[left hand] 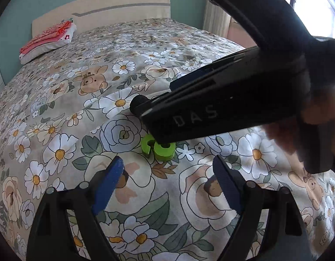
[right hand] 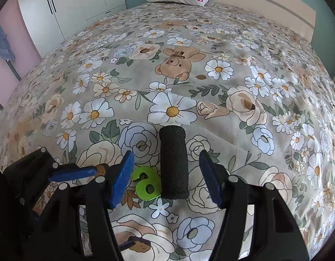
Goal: Collect trash
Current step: 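Grasp the green foam number with the left tool while the right tool grasps the black foam tube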
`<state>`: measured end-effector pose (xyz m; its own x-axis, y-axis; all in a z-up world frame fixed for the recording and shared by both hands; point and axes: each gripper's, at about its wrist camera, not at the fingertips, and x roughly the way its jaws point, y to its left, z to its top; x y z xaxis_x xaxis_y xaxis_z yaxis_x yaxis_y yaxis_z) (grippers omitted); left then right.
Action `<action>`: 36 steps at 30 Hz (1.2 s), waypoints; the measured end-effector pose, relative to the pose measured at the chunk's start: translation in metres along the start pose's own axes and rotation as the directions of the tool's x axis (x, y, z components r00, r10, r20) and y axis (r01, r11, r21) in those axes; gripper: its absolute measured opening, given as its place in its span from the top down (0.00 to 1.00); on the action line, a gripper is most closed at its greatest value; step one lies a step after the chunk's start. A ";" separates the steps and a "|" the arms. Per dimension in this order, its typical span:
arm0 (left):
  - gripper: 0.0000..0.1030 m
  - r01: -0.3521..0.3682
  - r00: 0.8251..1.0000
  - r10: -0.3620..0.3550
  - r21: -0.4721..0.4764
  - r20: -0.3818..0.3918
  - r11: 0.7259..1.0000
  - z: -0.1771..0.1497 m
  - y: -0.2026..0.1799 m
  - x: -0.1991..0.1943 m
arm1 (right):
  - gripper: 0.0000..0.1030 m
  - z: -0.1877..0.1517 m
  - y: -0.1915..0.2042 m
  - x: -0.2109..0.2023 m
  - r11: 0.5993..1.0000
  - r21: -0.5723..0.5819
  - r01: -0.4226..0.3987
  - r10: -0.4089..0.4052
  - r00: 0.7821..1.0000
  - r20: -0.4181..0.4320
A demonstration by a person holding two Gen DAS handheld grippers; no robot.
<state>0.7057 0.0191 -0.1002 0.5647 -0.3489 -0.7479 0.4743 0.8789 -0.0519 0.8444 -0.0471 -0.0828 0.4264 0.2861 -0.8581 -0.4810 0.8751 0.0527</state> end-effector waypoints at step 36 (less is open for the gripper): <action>0.56 0.047 0.999 -0.047 -0.052 0.003 0.998 0.007 0.020 0.045 | 0.69 0.006 -0.040 0.038 0.984 0.176 -0.014 0.012 1.000 0.011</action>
<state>0.7453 0.0187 -0.1303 0.5440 -0.3907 -0.7426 0.4648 0.8771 -0.1210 0.8844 -0.0684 -0.1148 0.4291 0.3011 -0.8516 -0.3446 0.9261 0.1538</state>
